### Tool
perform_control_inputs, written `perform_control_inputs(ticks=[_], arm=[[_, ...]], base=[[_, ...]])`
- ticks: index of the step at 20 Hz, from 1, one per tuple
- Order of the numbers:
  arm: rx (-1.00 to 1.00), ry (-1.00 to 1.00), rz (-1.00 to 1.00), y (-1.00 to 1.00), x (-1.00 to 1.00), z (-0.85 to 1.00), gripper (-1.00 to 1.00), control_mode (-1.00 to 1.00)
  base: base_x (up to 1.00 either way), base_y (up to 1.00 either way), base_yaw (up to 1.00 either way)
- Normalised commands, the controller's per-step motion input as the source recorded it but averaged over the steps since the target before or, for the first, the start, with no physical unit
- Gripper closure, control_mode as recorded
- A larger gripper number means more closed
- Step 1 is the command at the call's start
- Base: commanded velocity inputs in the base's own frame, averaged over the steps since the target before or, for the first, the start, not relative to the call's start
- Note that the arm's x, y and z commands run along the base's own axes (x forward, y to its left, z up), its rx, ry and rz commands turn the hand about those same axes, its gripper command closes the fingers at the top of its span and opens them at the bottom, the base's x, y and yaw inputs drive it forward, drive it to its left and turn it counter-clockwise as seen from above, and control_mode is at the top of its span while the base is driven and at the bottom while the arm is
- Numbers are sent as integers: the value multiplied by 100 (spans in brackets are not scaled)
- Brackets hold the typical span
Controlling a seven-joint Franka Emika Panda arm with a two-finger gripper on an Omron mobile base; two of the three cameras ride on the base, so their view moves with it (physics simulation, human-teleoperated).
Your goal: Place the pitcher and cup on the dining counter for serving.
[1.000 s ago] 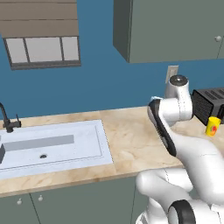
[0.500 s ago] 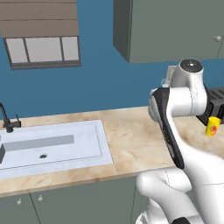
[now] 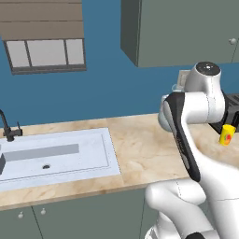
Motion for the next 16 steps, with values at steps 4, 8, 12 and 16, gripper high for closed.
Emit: perform_control_inputs(ticks=[4, 8, 12, 16], arm=[[0, 0, 0, 0, -3, 0, 100, -100], [0, 0, 3, 7, -6, 0, 100, -100], [0, 0, 6, 9, -21, 0, 100, -100], [0, 0, 7, 14, -15, 0, 100, 100]], base=[[0, 0, 0], [0, 0, 0], [0, 0, 0], [-19, 14, 8]])
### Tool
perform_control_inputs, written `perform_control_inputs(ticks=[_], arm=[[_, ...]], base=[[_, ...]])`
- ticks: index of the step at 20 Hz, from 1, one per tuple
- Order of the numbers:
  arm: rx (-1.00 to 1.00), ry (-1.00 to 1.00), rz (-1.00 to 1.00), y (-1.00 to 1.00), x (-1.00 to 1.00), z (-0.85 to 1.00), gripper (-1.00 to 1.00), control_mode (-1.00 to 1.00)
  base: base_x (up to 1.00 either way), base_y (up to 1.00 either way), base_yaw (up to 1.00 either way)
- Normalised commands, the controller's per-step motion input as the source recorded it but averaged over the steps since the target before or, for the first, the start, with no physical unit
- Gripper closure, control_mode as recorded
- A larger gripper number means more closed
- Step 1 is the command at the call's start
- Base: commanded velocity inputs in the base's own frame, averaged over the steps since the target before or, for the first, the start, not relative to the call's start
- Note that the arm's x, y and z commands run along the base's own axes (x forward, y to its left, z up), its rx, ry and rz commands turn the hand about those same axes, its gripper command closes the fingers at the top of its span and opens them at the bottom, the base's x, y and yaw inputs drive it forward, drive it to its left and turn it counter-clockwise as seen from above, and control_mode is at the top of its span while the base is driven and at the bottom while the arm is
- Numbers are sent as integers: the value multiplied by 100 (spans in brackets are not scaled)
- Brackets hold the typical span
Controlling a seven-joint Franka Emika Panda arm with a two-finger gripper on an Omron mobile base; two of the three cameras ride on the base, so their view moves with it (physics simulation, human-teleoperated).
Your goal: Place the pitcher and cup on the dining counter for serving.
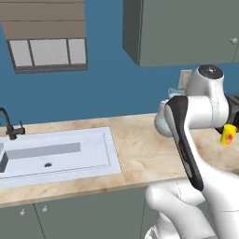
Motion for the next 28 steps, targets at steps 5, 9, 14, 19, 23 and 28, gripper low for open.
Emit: perform_control_inputs(ticks=[5, 9, 14, 19, 23, 28], arm=[[0, 0, 0, 0, 0, 0, 100, 100], [0, 0, 0, 0, 0, 0, 100, 100], [0, 0, 0, 0, 0, 0, 100, 100], [0, 0, 0, 0, 0, 0, 100, 100], [0, 0, 0, 0, 0, 0, 100, 100], [0, 0, 0, 0, 0, 0, 100, 100]], base=[[-56, 21, 33], [-69, 25, 60], [-51, 21, 80], [-15, 18, 96], [0, 21, 100], [0, 12, 100]])
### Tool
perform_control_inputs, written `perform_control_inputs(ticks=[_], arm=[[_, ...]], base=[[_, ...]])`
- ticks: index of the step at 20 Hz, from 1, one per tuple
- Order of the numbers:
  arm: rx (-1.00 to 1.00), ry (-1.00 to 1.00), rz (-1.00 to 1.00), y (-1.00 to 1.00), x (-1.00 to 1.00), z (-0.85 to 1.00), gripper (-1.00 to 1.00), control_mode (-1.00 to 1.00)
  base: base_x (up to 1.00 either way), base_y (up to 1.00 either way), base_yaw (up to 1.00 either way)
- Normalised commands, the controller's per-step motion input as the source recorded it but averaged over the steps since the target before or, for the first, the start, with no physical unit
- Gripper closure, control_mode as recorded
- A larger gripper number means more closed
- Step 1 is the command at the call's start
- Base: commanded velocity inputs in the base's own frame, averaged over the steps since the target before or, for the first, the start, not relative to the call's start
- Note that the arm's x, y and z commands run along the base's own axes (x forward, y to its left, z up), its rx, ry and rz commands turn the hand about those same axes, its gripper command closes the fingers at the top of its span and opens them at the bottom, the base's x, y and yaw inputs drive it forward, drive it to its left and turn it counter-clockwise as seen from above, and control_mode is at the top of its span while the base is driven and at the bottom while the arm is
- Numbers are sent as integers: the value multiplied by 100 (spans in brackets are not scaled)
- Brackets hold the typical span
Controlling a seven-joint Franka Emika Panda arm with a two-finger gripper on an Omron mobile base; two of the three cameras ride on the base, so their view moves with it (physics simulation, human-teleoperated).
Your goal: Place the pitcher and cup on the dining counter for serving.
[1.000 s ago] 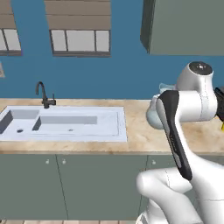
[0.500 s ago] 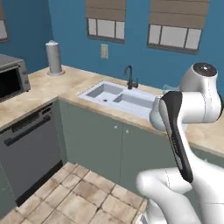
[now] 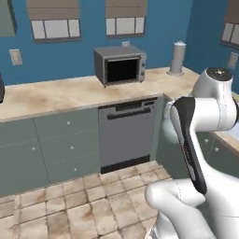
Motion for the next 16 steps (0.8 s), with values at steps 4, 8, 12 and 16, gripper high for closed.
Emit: perform_control_inputs(ticks=[4, 8, 12, 16], arm=[[0, 0, 0, 0, 0, 0, 100, 100], [0, 0, 0, 0, 0, 0, 100, 100], [0, 0, 0, 0, 0, 0, 100, 100], [0, 0, 0, 0, 0, 0, 100, 100]], base=[[0, 6, 100], [0, 4, 100], [0, 1, 100], [1, 0, 100]])
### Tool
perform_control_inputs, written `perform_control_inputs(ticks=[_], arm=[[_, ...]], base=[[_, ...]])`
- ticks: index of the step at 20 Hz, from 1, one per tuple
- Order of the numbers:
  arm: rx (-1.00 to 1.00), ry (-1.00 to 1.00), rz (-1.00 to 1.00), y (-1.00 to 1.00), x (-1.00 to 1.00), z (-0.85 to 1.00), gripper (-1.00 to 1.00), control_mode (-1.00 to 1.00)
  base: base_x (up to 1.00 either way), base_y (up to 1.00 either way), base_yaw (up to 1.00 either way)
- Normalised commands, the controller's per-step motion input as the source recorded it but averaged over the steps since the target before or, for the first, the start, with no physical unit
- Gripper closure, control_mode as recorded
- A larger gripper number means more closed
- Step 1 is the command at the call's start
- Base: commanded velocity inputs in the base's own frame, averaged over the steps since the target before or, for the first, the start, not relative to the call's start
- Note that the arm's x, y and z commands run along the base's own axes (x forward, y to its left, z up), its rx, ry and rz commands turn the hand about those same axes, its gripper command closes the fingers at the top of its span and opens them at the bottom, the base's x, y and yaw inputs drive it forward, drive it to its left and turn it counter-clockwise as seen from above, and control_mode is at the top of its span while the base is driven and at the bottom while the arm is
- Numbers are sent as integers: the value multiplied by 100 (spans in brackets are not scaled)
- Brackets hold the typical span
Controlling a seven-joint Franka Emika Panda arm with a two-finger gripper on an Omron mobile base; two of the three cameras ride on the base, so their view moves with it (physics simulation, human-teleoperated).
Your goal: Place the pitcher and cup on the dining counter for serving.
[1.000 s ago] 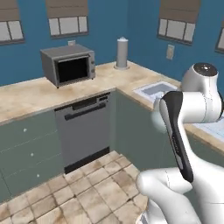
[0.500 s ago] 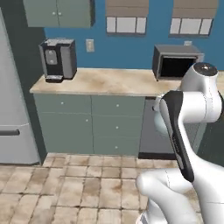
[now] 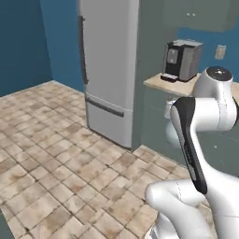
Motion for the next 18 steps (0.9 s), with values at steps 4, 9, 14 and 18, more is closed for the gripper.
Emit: perform_control_inputs(ticks=[4, 9, 14, 18], arm=[[0, 0, 0, 0, 0, 0, 100, 100], [0, 0, 0, 0, 0, 0, 100, 100], [0, 0, 0, 0, 0, 0, 100, 100], [0, 0, 0, 0, 0, 0, 100, 100]], base=[[6, 0, 100], [21, 0, 95], [57, -21, 79], [85, -80, 55]])
